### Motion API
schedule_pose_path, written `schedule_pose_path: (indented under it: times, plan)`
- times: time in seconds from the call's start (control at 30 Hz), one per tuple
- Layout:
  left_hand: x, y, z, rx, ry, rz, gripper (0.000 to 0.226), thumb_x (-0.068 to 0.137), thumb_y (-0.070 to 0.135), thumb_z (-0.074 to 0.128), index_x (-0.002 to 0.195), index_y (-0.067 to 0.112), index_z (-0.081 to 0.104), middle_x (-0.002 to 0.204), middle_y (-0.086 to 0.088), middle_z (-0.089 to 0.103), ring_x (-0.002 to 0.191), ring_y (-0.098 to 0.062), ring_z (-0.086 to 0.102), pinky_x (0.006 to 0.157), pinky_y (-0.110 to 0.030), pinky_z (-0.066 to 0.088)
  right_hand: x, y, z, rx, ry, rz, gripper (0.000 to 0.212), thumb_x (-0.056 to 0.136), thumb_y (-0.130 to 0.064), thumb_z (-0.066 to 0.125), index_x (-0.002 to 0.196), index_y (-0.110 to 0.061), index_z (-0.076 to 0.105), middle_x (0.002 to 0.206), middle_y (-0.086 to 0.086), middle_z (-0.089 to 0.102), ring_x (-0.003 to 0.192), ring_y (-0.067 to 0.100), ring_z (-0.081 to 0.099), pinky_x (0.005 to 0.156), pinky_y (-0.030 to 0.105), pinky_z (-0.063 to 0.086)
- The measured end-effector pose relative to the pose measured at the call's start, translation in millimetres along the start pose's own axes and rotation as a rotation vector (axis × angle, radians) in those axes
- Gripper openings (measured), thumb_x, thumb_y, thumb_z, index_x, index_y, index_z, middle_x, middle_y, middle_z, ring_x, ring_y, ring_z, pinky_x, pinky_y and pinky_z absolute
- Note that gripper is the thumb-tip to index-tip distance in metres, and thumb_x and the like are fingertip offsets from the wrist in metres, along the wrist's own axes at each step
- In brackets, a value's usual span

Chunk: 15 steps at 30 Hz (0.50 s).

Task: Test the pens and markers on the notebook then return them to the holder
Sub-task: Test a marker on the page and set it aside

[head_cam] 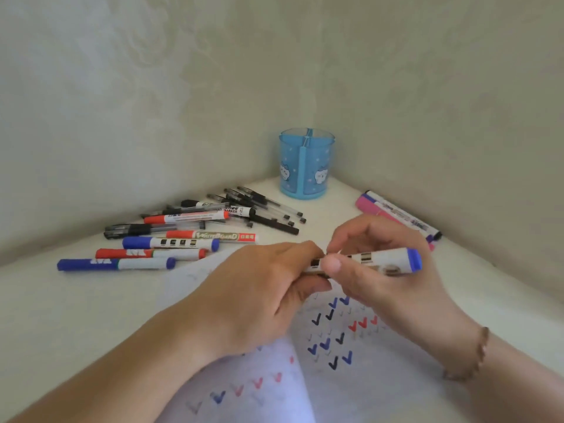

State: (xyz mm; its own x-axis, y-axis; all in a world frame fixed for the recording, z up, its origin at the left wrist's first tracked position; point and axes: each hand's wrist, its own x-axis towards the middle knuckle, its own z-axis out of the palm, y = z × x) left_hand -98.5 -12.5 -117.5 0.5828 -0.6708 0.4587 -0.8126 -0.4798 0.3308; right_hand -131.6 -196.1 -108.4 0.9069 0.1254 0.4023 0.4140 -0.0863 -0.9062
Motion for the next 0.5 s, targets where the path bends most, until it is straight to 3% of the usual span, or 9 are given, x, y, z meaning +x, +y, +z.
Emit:
schedule_pose_path:
  times: [0.13, 0.23, 0.37, 0.43, 0.5]
  plan:
    - [0.1, 1.8, -0.7, -0.118, -0.063, -0.030, 0.034, 0.098, 0.049, 0.041, 0.093, 0.019, 0.058, 0.046, 0.014, 0.034, 0.041, -0.008, 0.037, 0.044, -0.018, 0.024, 2.2, 6.3, -5.3, 0.079, -0.021, -0.004, 0.029, 0.071, -0.031, 0.075, 0.059, -0.014, 0.055, 0.048, -0.002, 0.050, 0.040, 0.012, 0.038, 0.045, 0.020, 0.032]
    - [-1.6, 5.6, -1.0, -0.266, -0.105, -0.045, 0.014, 0.095, 0.046, 0.048, 0.095, 0.034, 0.056, 0.043, 0.007, 0.033, 0.037, -0.012, 0.031, 0.044, -0.014, 0.019, 1.1, 3.8, -9.2, 0.023, -0.095, -0.101, 0.026, 0.074, -0.029, 0.074, 0.058, -0.021, 0.055, 0.050, -0.001, 0.053, 0.042, 0.013, 0.041, 0.045, 0.020, 0.033]
    - [-0.6, 4.4, -4.3, -0.401, -0.174, -0.051, 0.006, 0.093, 0.049, 0.053, 0.096, 0.051, 0.057, 0.046, 0.003, 0.032, 0.040, -0.010, 0.029, 0.046, -0.014, 0.021, -1.1, -1.5, -14.7, -0.121, -0.132, -0.192, 0.022, 0.076, -0.027, 0.073, 0.063, -0.017, 0.059, 0.055, 0.005, 0.056, 0.045, 0.023, 0.047, 0.042, 0.024, 0.036]
    - [-0.1, 2.4, -5.7, -0.437, -0.204, -0.039, 0.011, 0.090, 0.054, 0.053, 0.099, 0.052, 0.058, 0.048, 0.007, 0.031, 0.042, -0.007, 0.028, 0.046, -0.014, 0.021, -3.0, -3.4, -14.7, -0.152, -0.138, -0.226, 0.017, 0.077, -0.024, 0.071, 0.066, -0.017, 0.060, 0.056, -0.001, 0.058, 0.045, 0.012, 0.049, 0.045, 0.019, 0.038]
    - [-1.7, -0.6, -6.6, -0.426, -0.217, -0.049, 0.032, 0.082, 0.064, 0.055, 0.108, 0.047, 0.060, 0.048, 0.005, 0.032, 0.043, -0.008, 0.029, 0.047, -0.016, 0.022, -3.8, -5.4, -16.7, -0.077, -0.115, -0.221, 0.011, 0.078, -0.023, 0.069, 0.069, -0.018, 0.063, 0.054, -0.004, 0.059, 0.043, 0.008, 0.050, 0.045, 0.016, 0.038]
